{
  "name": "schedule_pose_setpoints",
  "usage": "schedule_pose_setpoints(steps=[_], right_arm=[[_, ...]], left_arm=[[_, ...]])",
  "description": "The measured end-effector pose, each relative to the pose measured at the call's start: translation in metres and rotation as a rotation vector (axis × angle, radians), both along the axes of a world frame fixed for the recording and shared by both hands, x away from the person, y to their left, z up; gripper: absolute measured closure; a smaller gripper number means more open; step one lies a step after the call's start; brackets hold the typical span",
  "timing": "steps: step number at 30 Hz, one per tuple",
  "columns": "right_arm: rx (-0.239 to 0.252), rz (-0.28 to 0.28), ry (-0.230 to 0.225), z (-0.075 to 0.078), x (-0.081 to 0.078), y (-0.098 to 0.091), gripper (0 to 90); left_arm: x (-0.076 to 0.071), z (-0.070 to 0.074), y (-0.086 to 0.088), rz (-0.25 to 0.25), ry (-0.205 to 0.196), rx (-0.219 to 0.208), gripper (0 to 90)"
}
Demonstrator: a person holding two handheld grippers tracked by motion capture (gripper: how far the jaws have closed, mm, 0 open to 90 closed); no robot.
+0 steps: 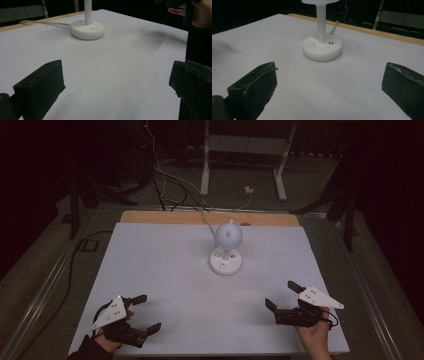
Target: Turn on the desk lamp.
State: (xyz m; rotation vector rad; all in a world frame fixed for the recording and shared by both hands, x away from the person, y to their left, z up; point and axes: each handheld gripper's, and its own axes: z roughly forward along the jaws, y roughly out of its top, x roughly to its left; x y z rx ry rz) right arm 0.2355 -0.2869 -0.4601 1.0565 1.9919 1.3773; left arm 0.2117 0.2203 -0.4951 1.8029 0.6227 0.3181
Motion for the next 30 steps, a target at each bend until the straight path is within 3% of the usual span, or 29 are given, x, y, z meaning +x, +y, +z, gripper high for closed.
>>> schedule_pose_setpoints(steps=[9,16,30], right_arm=[[0.015,0.007,-0.008,0.009,0.007,0.001,0.2],[-0.004,0.013,-0.032,0.018,0.015,0.006,0.1],[0.002,0.050,-0.017,0.024,0.032,0.018,0.1]], left_arm=[[0.000,0.000,-0.001,-0.005,0.004,0.004,0.4],[0.000,0.000,0.000,-0.002,0.004,-0.001,0.4],[0.000,0.000,0.000,-0.003,0.008,-0.010,0.4]])
